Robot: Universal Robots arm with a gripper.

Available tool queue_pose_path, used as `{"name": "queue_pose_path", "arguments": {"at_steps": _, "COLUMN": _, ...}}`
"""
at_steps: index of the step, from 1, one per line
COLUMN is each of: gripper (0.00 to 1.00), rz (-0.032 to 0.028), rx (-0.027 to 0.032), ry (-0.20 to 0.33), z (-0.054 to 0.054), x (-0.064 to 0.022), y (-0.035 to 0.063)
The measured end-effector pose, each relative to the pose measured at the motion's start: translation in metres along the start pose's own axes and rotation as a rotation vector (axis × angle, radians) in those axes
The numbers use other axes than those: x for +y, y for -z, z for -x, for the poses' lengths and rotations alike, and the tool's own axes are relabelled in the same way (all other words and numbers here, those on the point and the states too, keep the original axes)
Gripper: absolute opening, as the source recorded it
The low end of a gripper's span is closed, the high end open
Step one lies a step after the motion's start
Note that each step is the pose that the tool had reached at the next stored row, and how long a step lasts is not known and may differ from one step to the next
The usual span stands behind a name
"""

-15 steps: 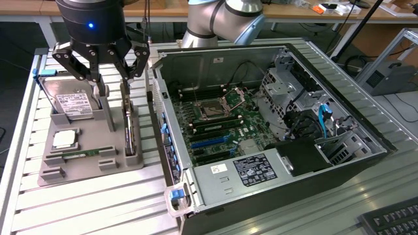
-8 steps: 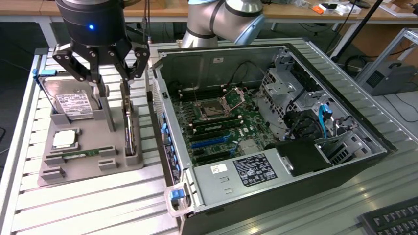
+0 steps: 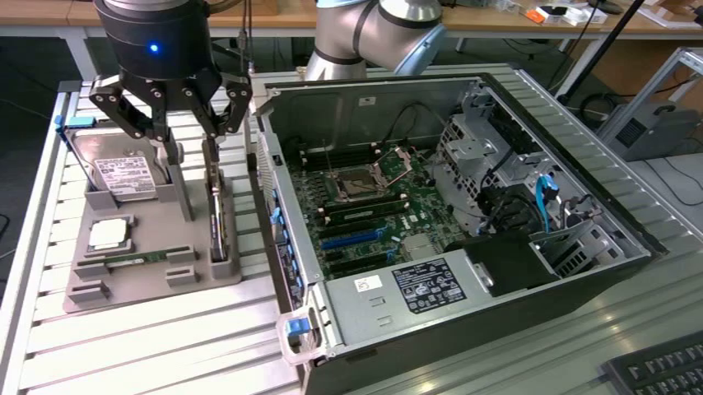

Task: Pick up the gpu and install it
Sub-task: 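Pick up the gpu and move the gpu toward the slot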

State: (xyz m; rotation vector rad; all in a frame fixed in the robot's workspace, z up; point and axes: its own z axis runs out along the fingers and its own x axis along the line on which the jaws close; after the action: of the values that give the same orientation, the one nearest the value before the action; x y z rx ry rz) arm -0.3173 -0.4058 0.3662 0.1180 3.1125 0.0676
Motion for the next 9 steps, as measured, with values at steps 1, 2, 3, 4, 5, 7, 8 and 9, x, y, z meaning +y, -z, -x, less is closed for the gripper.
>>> {"name": "queue_pose_path", "arguments": {"at_steps": 1, "gripper": 0.48, "rz": 0.0001, "rx": 0.0, "ry": 0.0, "z": 0.0, "x": -0.0001, "y": -0.0002}}
{"name": "queue_pose_path", "arguments": {"at_steps": 2, "gripper": 0.48, "rz": 0.0, "rx": 0.0, "ry": 0.0, "z": 0.0, "x": -0.0002, "y": -0.0004}}
{"name": "queue_pose_path", "arguments": {"at_steps": 3, "gripper": 0.48, "rz": 0.0, "rx": 0.0, "ry": 0.0, "z": 0.0, "x": -0.0002, "y": -0.0006}}
{"name": "queue_pose_path", "arguments": {"at_steps": 4, "gripper": 0.48, "rz": 0.0, "rx": 0.0, "ry": 0.0, "z": 0.0, "x": -0.0004, "y": -0.001}}
{"name": "queue_pose_path", "arguments": {"at_steps": 5, "gripper": 0.48, "rz": 0.0, "rx": 0.0, "ry": 0.0, "z": 0.0, "x": -0.0005, "y": -0.0012}}
{"name": "queue_pose_path", "arguments": {"at_steps": 7, "gripper": 0.48, "rz": 0.0, "rx": 0.0, "ry": 0.0, "z": 0.0, "x": -0.0007, "y": -0.0017}}
{"name": "queue_pose_path", "arguments": {"at_steps": 8, "gripper": 0.48, "rz": 0.0, "rx": 0.0, "ry": 0.0, "z": 0.0, "x": -0.0008, "y": -0.0019}}
{"name": "queue_pose_path", "arguments": {"at_steps": 9, "gripper": 0.48, "rz": 0.0, "rx": 0.0, "ry": 0.0, "z": 0.0, "x": -0.0009, "y": -0.0021}}
